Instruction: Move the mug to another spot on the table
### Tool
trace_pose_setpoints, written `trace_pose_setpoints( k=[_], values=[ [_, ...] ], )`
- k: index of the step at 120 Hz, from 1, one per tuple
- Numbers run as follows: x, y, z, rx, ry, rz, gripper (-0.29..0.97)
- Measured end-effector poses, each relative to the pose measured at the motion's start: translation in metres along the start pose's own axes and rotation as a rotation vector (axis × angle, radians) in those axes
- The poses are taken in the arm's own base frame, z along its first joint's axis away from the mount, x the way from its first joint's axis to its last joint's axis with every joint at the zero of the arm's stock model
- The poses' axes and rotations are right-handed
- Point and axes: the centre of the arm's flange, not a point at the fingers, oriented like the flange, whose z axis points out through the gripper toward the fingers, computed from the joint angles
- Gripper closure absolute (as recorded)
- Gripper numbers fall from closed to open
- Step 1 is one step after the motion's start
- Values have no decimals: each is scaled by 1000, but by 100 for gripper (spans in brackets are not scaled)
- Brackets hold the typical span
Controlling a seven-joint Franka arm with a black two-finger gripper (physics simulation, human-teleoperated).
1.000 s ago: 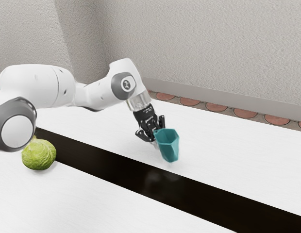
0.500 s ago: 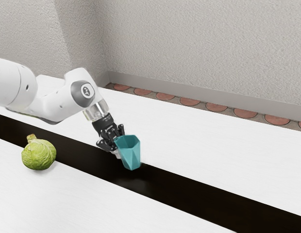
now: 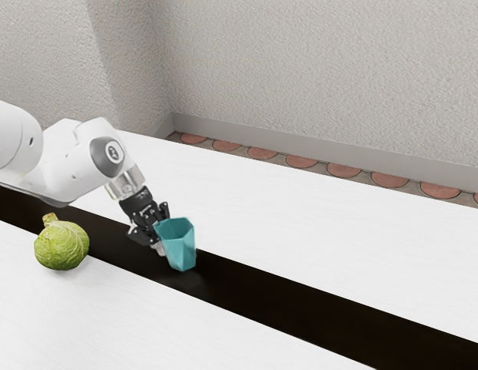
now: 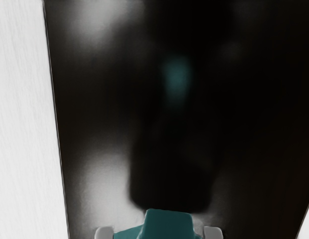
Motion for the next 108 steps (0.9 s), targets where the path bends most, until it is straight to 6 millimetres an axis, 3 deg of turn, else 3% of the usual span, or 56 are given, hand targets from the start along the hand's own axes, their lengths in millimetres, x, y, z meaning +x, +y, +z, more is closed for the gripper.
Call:
trace_pose_setpoints(
  k=[28, 50, 64, 84, 97, 108],
  values=[
    [14, 12, -5, -22, 0, 13, 62],
    [23, 11, 5, -11, -4, 11, 61],
    [28, 11, 10, -19, -2, 18, 43],
    [42, 12, 2, -42, 28, 31, 21],
    [54, 14, -23, -73, 105, 61, 14],
    [40, 12, -57, -90, 197, 142, 10]
  ],
)
